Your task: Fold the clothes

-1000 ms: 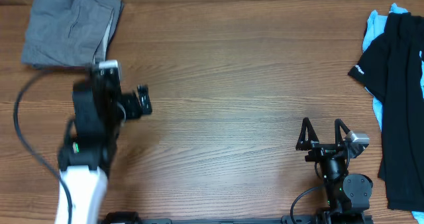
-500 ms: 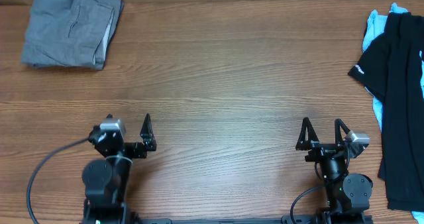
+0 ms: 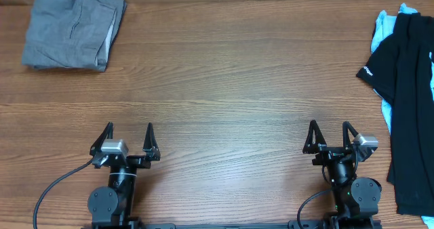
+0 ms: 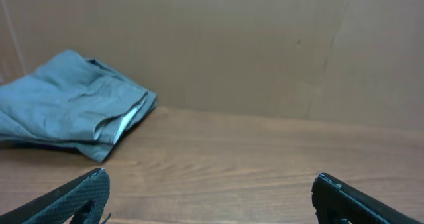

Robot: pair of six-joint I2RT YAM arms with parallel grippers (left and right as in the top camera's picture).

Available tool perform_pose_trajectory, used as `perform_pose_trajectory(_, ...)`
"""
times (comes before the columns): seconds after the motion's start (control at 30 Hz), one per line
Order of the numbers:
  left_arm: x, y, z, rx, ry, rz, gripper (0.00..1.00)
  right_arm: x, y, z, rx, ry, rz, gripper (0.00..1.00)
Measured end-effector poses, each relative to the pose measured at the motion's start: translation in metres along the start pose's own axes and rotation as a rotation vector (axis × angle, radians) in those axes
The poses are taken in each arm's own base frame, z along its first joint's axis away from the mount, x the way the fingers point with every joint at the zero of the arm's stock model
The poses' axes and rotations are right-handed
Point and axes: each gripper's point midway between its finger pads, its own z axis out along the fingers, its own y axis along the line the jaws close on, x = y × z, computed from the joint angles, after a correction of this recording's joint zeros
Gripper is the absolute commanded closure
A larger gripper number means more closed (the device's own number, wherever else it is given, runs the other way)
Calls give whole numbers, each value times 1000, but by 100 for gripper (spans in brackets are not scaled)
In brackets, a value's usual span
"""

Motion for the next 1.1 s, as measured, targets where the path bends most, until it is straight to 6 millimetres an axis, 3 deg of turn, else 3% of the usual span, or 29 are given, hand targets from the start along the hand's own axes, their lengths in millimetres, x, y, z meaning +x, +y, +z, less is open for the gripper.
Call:
perform_pose_trajectory(0.17,2,4,-1,-21,6,4,0,0,0,0,0,0,0,0)
perform_pose_trajectory(0.33,33,10,-3,-50,124,23,0,0,0,0,0,0,0,0)
perform_pose_trajectory(1.1,33,12,-3,-56,124,70,0,0,0,0,0,0,0,0)
